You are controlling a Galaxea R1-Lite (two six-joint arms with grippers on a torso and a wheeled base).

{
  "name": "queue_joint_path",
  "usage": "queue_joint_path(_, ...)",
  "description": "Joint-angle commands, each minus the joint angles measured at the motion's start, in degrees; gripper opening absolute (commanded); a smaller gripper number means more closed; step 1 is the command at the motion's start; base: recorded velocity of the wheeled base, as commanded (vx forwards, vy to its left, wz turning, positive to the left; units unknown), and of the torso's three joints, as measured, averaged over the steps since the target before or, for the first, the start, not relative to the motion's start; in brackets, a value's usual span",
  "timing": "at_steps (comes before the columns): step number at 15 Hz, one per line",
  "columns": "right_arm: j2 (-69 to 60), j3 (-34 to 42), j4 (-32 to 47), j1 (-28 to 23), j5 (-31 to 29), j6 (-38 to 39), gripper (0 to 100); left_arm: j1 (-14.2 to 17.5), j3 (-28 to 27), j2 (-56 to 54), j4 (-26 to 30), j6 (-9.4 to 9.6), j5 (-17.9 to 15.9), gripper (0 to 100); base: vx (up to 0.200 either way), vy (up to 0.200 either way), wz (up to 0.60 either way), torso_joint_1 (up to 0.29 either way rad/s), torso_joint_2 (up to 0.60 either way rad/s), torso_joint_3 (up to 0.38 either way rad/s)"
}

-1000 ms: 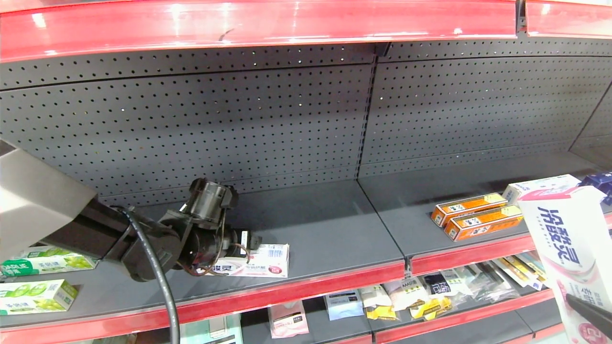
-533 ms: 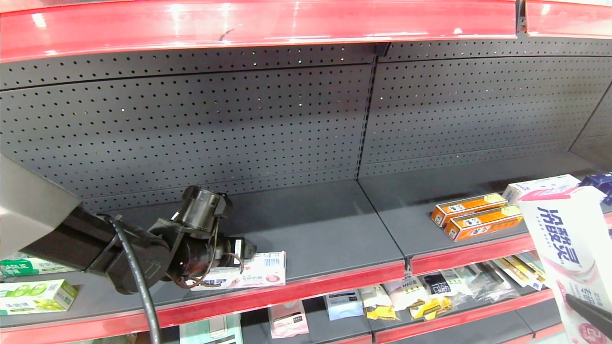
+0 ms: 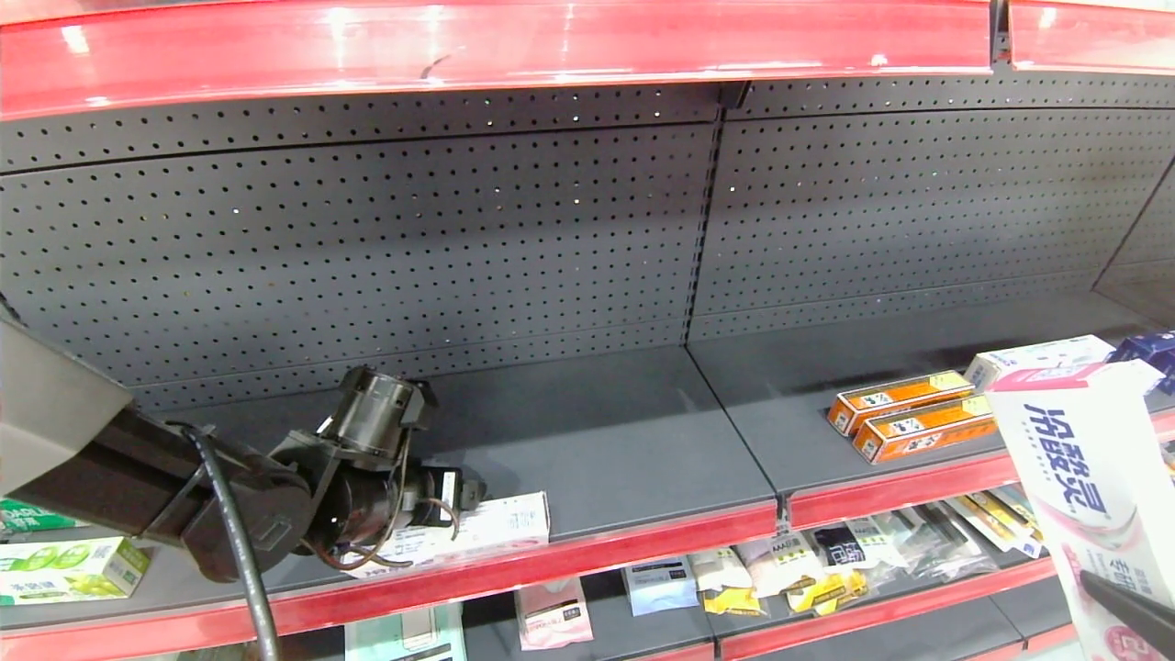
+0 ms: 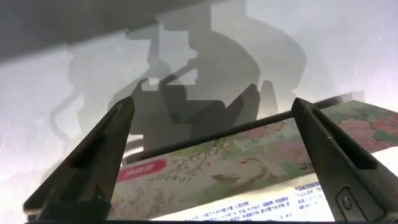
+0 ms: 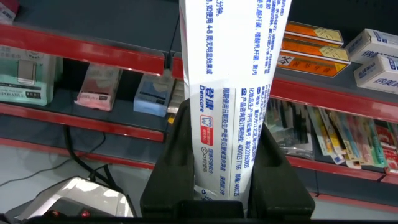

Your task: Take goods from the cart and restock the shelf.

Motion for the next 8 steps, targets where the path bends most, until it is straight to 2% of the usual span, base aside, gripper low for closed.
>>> queue_joint_path(1, -0.2, 0.1, 0.0, 0.0, 0.0, 0.0, 0, 0.0, 0.1, -0.1, -0.1, -0.30, 0.0, 100, 0.000, 0.000, 0.00, 0.000, 0.00, 0.000)
queue_joint_path(6, -0.3, 0.2, 0.0, 0.0, 0.0, 0.0, 0, 0.2, -2.5, -0.1, -0.4, -0.48, 0.0, 100, 0.000, 0.000, 0.00, 0.000, 0.00, 0.000)
queue_joint_path(7, -0.3, 0.2, 0.0, 0.0, 0.0, 0.0, 0, 0.1, -3.7, -0.3, -0.3, -1.44, 0.0, 100, 0.000, 0.000, 0.00, 0.000, 0.00, 0.000)
queue_joint_path(8, -0.3, 0.2, 0.0, 0.0, 0.0, 0.0, 0, 0.1, -3.7, -0.9, -0.1, -1.44, 0.0, 100, 0.000, 0.000, 0.00, 0.000, 0.00, 0.000)
